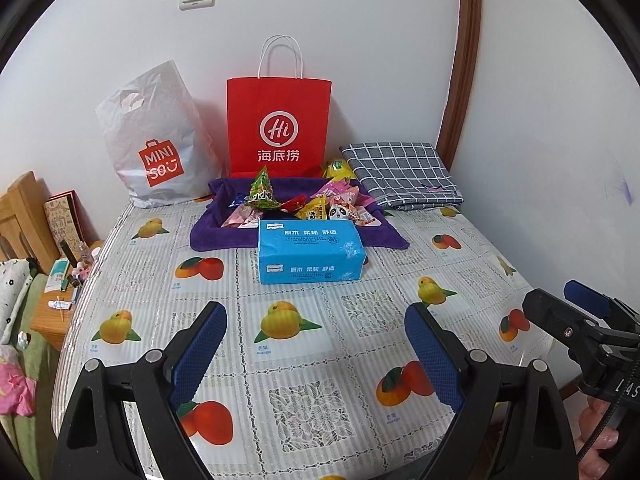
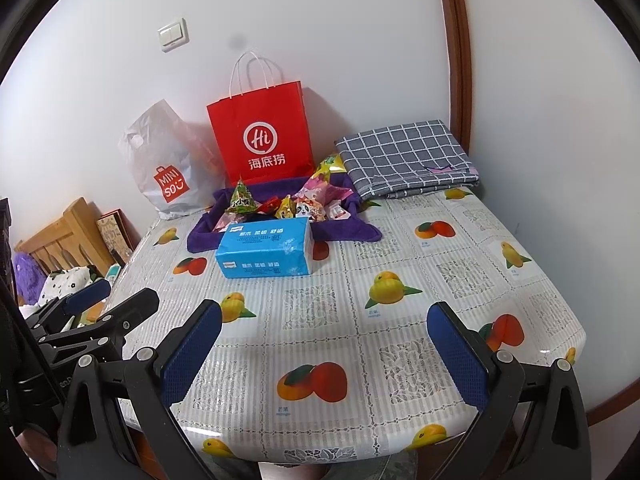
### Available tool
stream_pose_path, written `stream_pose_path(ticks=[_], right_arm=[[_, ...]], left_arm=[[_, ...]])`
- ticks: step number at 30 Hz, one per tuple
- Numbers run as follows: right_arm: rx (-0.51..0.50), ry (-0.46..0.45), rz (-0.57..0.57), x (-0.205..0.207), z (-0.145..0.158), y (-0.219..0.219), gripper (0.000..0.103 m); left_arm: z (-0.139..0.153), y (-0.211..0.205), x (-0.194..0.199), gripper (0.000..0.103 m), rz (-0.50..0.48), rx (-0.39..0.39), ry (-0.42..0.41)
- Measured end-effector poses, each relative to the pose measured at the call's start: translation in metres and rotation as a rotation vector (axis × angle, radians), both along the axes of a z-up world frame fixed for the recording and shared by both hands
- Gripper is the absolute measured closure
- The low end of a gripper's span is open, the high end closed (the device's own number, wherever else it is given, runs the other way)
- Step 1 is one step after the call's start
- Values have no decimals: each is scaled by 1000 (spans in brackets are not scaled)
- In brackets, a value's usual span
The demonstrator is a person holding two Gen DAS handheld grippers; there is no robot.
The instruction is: Organize snacks
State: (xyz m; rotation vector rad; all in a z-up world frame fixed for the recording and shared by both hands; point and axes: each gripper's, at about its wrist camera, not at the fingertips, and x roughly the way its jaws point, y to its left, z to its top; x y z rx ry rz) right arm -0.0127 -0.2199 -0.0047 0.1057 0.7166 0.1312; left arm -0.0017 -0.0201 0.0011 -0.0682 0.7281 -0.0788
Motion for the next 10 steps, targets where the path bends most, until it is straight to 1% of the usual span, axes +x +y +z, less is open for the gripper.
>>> stream_pose_path(ticks=[10], right_arm=[[0, -9, -3, -3, 1, 1, 2]], left_arm=[[0, -2, 2, 13, -4, 1, -2]])
